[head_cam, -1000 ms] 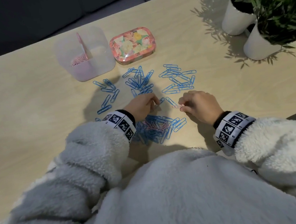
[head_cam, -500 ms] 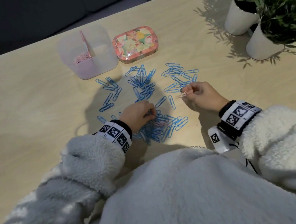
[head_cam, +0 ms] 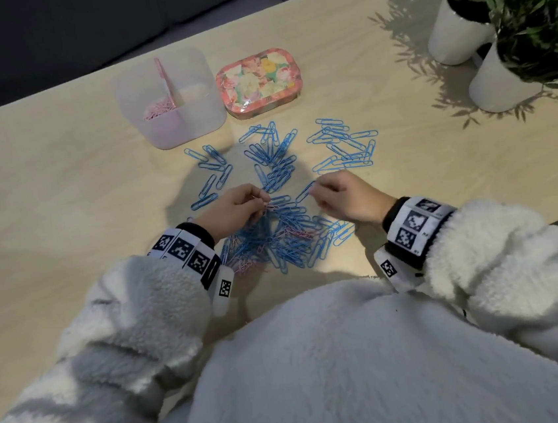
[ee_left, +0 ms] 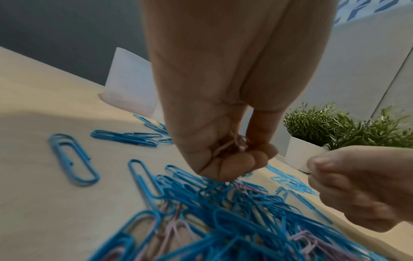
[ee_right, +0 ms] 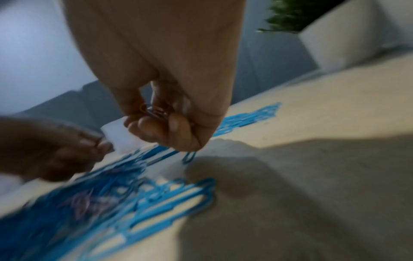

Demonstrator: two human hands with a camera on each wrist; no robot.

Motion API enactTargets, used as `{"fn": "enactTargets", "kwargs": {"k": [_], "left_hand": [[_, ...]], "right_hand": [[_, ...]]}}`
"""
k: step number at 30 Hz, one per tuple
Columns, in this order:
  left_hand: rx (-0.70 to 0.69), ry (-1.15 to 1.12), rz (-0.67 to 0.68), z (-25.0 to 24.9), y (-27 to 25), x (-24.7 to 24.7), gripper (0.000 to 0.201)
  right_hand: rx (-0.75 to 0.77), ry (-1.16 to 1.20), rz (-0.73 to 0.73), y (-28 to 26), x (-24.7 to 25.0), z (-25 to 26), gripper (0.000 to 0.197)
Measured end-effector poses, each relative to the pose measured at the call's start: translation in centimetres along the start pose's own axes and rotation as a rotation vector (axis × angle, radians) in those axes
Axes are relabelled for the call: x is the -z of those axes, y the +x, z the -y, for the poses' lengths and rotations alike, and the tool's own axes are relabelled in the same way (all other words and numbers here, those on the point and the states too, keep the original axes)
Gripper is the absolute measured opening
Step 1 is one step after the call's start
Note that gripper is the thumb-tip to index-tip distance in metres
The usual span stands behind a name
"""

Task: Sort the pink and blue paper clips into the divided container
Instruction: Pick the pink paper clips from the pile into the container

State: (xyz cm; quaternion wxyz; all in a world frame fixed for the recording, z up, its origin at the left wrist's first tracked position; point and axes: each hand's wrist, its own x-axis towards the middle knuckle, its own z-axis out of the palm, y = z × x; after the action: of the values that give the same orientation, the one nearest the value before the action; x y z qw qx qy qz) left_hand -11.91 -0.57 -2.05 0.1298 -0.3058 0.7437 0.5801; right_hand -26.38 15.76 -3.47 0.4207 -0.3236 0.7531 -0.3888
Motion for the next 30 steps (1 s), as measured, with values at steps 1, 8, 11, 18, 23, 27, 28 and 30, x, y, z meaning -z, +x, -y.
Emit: {"fn": "enactTargets", "kwargs": {"k": [1, 8, 11, 18, 23, 27, 28, 30], "left_hand": [[0.028, -0.032, 0.006, 0.0, -0.1, -0.1, 0.014], [-0.043, 0.090, 0.074, 0.1, -0.5, -1.6, 0.025], [-0.114, 0.326, 0.045, 0.5, -0.4, -1.8, 0.018], [-0.212, 0.648, -0.031, 0.6, -0.6, -2.8, 0.017], [-0.248, 0.715, -0.028, 1.0, -0.3, -2.9, 0.011], [-0.244, 0.652, -0.023, 0.7, -0.5, -2.5, 0.010], [-0.242, 0.616, -0.038, 0.4, -0.5, -2.1, 0.010], [-0.243, 0.508, -0.068, -0.5, -0.7, -0.9, 0.010]], "right_hand": [[0.060, -0.131, 0.000, 0.1, -0.7, 0.0, 0.034], [0.149, -0.695, 0.056, 0.4, -3.3, 0.5, 0.022], [0.113, -0.648, -0.082, 0.9, -2.2, 0.5, 0.017], [0.150, -0.691, -0.015, -0.8, -1.3, 0.7, 0.018], [0.152, -0.791, 0.073, -1.1, -2.1, 0.6, 0.019], [0.077, -0.651, 0.121, -0.6, -1.8, 0.9, 0.011], [0.075, -0.596, 0.125, -0.3, -1.5, 1.2, 0.011], [0.100, -0.451, 0.113, 0.3, -0.6, 2.4, 0.012]]}}
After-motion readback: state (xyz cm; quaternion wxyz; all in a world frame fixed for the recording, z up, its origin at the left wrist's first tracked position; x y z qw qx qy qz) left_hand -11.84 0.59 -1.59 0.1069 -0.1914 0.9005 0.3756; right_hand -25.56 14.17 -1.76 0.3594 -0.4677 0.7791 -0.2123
